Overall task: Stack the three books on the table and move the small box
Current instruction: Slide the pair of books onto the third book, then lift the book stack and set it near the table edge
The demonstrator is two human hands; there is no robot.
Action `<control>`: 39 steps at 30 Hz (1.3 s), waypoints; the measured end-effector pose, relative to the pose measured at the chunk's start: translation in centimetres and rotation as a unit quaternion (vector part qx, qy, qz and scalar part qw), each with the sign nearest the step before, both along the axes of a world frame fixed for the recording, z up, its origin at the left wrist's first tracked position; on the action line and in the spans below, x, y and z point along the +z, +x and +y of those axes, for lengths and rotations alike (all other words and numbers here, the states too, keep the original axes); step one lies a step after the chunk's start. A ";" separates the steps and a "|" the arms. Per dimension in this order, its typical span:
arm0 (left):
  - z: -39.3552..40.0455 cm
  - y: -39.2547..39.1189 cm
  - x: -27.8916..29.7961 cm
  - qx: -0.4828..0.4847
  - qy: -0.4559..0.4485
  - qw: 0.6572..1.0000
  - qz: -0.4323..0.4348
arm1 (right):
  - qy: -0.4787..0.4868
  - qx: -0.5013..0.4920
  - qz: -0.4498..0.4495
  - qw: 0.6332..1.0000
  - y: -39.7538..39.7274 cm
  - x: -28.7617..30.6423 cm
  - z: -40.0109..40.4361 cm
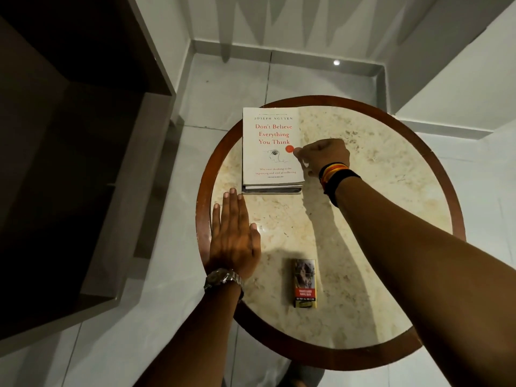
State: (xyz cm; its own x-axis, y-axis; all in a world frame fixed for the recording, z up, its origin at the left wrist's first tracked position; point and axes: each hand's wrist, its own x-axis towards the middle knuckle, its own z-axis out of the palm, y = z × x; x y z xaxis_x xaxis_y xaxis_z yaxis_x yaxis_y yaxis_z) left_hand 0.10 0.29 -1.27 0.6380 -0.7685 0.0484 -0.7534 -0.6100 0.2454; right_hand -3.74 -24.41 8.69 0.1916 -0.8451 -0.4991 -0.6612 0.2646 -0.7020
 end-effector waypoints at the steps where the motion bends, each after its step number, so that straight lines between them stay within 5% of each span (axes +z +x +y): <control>1: 0.1 0.0 0.1 -0.004 -0.002 1.000 0.011 | -0.008 -0.002 0.006 1.000 0.0 0.0 0.2; 10: -8.1 5.2 7.9 0.113 -0.144 0.961 0.209 | 0.014 0.004 0.002 1.000 1.1 1.1 0.3; 17: -15.1 7.1 8.1 0.231 -0.077 0.908 0.341 | 0.026 0.023 0.025 0.999 2.4 0.6 0.2; 24: -16.6 8.0 8.3 0.317 -0.137 0.833 0.432 | 0.025 -0.003 0.000 1.000 2.6 -0.5 -0.3; 34: -15.9 7.1 11.7 0.274 -0.164 0.748 0.582 | 0.122 0.055 -0.067 0.989 -1.8 0.0 -3.0; 39: -18.3 5.1 13.6 0.175 -0.244 0.777 0.554 | 0.063 -0.006 -0.190 0.980 -4.5 2.9 -5.2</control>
